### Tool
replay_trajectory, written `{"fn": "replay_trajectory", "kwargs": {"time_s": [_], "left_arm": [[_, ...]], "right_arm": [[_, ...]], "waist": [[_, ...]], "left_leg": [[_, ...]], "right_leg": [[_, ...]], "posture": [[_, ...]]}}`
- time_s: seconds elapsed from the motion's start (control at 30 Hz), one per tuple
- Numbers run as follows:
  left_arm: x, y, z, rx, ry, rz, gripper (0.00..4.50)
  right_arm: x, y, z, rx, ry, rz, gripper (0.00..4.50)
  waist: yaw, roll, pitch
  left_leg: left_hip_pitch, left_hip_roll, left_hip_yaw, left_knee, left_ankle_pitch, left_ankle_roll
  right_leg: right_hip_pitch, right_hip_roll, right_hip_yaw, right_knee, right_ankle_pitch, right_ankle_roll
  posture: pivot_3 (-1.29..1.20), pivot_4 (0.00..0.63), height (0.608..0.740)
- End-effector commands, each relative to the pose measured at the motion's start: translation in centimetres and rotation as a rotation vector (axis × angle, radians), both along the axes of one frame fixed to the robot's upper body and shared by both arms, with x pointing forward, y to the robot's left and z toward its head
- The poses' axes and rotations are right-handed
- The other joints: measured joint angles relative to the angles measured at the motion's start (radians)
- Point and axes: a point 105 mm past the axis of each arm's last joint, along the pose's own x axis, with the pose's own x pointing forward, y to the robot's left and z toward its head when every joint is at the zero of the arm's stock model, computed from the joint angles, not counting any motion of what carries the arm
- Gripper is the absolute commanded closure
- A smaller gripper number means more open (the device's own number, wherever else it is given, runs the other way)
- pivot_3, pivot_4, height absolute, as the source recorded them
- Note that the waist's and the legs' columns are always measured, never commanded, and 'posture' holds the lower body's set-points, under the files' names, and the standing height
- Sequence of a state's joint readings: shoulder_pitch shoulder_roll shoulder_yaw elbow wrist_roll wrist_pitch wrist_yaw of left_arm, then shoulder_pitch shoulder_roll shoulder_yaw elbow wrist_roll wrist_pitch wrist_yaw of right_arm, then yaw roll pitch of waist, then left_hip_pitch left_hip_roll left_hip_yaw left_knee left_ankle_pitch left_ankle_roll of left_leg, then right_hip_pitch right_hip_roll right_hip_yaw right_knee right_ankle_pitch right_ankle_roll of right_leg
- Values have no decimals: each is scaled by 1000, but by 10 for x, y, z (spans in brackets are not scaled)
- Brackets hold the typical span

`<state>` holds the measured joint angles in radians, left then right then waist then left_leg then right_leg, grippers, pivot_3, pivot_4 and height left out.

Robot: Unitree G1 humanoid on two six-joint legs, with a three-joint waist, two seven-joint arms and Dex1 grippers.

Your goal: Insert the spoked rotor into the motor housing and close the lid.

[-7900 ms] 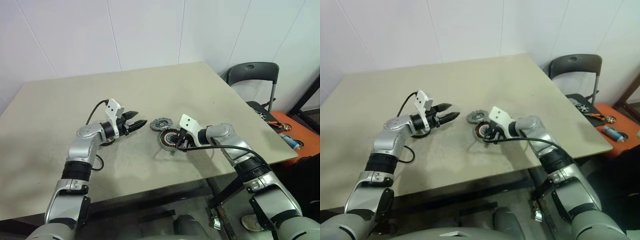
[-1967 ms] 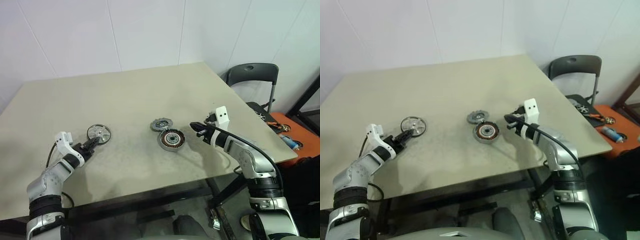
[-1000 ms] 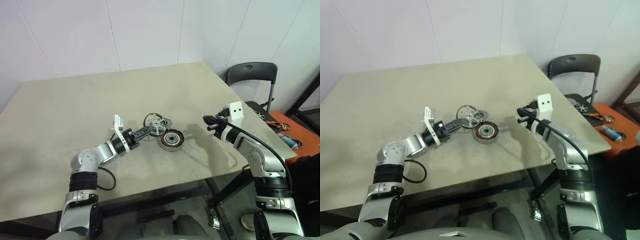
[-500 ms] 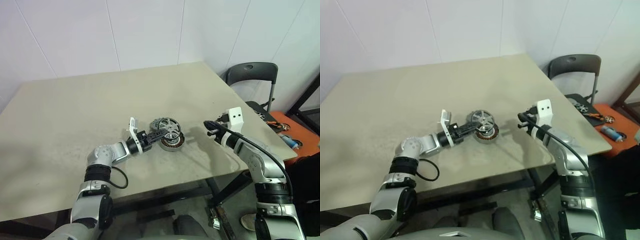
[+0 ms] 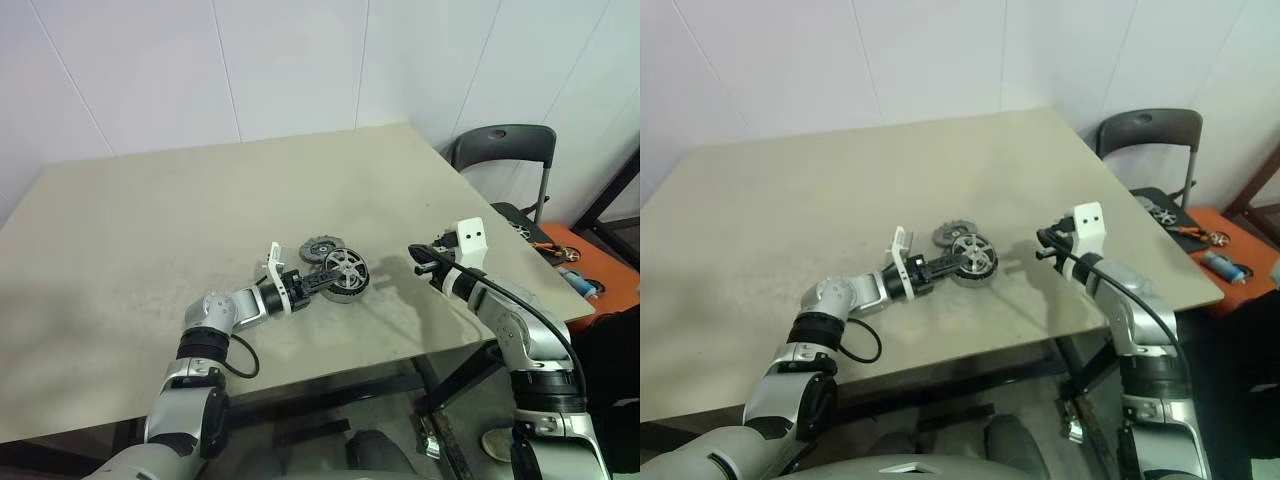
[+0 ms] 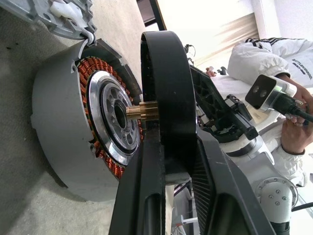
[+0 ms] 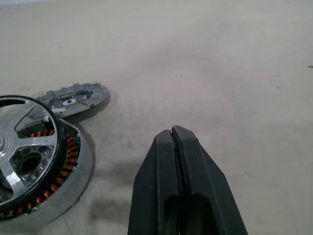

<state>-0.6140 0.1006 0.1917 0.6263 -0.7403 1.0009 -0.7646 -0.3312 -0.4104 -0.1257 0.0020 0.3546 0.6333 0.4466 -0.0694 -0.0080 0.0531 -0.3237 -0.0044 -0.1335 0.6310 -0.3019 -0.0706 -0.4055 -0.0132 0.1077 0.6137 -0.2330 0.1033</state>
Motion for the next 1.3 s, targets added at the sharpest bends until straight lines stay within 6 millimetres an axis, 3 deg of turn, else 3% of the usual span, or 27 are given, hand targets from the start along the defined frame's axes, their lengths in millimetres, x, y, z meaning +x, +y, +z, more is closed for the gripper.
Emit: {"fn": "replay_trajectory", "kwargs": {"time_s": [0.03,0.3,0.57,0.7,1.0,1.1,1.2,1.3], "left_arm": [[4,-1,7,-1,-23,-5,4082],[1,-1,8,24,-22,-15,4082],[-3,-2,3,74,-9,-11,1470],[-1,8,10,78,-34,13,1470],[4,48,47,81,-160,68,1470],[17,83,73,107,-244,140,1470],[28,109,86,145,-290,210,1470],[35,133,101,202,-362,282,1470]], "right_arm": [[2,4,18,-10,-70,9,4500],[3,4,16,-13,-66,4,4500],[5,7,15,-12,-64,6,4500],[5,6,13,-11,-61,4,4500],[7,8,11,-7,-59,3,4500],[10,11,10,-3,-61,5,4500],[13,18,14,3,-76,21,4500],[11,46,37,46,-128,145,4500]], "waist": [[0,0,0],[0,0,0],[2,0,0],[-2,0,0],[2,0,0],[0,0,1],[-5,-1,2],[-6,1,3]], "left_leg": [[0,0,0,0,0,0],[0,0,0,0,0,0],[1,0,0,1,0,0],[2,0,0,2,0,0],[-1,0,0,0,0,0],[-1,0,0,0,0,0],[0,0,0,-1,0,0],[0,0,0,-1,0,0]], "right_leg": [[0,0,0,0,0,0],[0,0,0,0,0,0],[2,0,0,0,0,0],[3,0,0,0,0,0],[-1,0,0,0,0,1],[0,0,0,-1,0,1],[-1,0,0,1,0,0],[-1,0,0,1,0,0]], "posture": [[0,0,740],[0,0,740],[0,0,740],[0,0,740],[0,0,740],[0,0,740],[0,0,740],[0,0,740]]}}
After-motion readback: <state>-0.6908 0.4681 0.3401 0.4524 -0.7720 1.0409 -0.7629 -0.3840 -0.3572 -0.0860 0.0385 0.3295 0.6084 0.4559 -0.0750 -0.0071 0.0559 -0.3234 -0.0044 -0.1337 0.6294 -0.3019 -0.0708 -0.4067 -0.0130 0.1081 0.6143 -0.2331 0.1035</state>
